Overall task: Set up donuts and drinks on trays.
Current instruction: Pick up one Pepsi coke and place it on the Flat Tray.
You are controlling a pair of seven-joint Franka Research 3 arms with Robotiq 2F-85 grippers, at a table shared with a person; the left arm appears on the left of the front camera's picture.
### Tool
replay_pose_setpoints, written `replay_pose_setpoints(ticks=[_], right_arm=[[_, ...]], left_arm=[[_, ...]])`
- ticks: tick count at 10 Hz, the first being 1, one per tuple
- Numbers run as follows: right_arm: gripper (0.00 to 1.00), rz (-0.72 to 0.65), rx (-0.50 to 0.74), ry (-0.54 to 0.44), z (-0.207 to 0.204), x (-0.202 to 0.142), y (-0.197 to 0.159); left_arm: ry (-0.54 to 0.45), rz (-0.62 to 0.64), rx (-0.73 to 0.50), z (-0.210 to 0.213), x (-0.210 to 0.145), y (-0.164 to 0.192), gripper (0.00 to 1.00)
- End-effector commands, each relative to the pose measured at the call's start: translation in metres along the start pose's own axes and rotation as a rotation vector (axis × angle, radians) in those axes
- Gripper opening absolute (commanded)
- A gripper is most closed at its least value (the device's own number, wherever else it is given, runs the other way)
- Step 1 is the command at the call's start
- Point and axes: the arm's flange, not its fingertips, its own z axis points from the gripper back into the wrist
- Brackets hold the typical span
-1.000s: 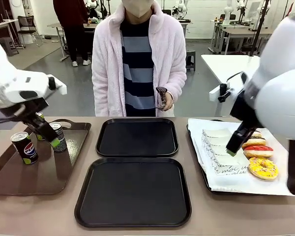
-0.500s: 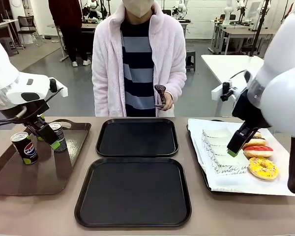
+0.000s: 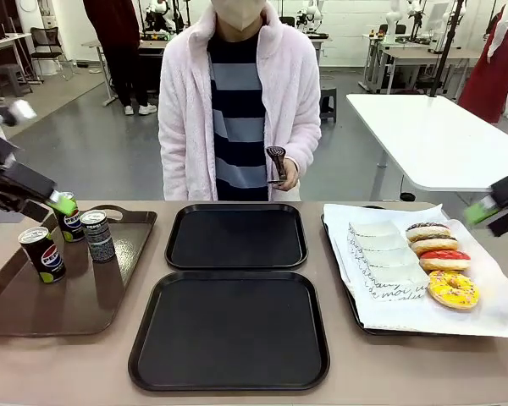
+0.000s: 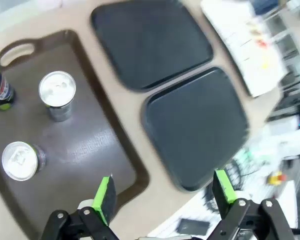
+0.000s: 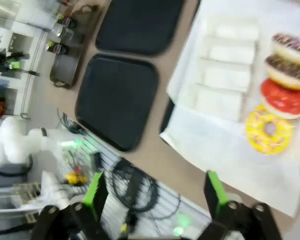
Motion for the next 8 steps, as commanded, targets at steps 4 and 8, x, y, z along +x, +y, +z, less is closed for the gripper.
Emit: replay_pose_setpoints(ticks=[4, 8], right_arm=[[1.00, -0.332, 0.399, -0.170, 0.063, -0.012, -0.103], [1.00, -0.389, 0.517, -0.172, 0.085, -0.050, -0.166]], left_arm=[[-0.172, 0.276, -0.320, 0.064, -0.033, 0.089, 1.00], [-0.284, 0.395, -0.409, 0.098, -0.062, 0.138, 1.00]])
